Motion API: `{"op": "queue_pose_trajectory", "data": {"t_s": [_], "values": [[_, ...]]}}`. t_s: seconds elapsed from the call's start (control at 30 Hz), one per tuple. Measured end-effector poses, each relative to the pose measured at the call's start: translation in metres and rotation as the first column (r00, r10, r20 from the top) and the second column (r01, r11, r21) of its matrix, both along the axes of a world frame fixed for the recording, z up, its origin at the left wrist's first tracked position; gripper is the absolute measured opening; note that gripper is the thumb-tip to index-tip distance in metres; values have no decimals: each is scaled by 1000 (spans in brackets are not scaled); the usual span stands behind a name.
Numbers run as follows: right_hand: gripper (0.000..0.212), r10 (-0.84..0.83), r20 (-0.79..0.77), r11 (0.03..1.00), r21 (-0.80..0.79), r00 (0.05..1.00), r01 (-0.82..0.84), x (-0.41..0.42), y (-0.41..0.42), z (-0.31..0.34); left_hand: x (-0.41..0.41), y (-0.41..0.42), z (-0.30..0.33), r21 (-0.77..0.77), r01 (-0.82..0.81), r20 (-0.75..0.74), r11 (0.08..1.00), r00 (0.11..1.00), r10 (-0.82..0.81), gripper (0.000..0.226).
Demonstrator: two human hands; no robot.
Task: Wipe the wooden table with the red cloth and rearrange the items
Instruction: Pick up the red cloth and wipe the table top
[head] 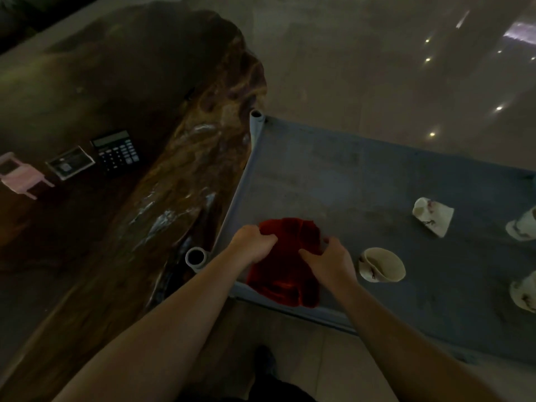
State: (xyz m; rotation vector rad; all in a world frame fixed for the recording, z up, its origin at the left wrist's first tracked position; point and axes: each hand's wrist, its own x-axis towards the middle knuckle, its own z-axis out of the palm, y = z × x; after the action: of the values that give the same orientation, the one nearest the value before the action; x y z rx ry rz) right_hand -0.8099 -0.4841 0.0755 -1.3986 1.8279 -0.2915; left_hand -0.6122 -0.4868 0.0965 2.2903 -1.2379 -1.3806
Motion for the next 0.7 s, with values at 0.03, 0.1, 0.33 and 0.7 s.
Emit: {"op": "queue_pose_trajectory", "data": {"t_s": [0.03, 0.1, 0.33, 0.7], "values": [[73, 17, 11, 1000, 4, 1000, -17, 0, -1, 0, 0, 0, 3, -4, -4, -60, 1000, 998, 4, 36], [68, 58, 42, 998, -5, 997, -58, -1, -3, 0, 1, 2, 10, -21, -34, -181, 999, 983, 30, 46], [44, 174, 219, 985, -24, 960, -172, 15, -19, 17, 20, 33, 39, 10, -287, -610, 958, 757, 233, 31], [44, 427, 689, 811, -7, 586, -584, 133, 23, 99, 130, 168, 99, -57, -656, -857, 753, 419, 300, 51]]}}
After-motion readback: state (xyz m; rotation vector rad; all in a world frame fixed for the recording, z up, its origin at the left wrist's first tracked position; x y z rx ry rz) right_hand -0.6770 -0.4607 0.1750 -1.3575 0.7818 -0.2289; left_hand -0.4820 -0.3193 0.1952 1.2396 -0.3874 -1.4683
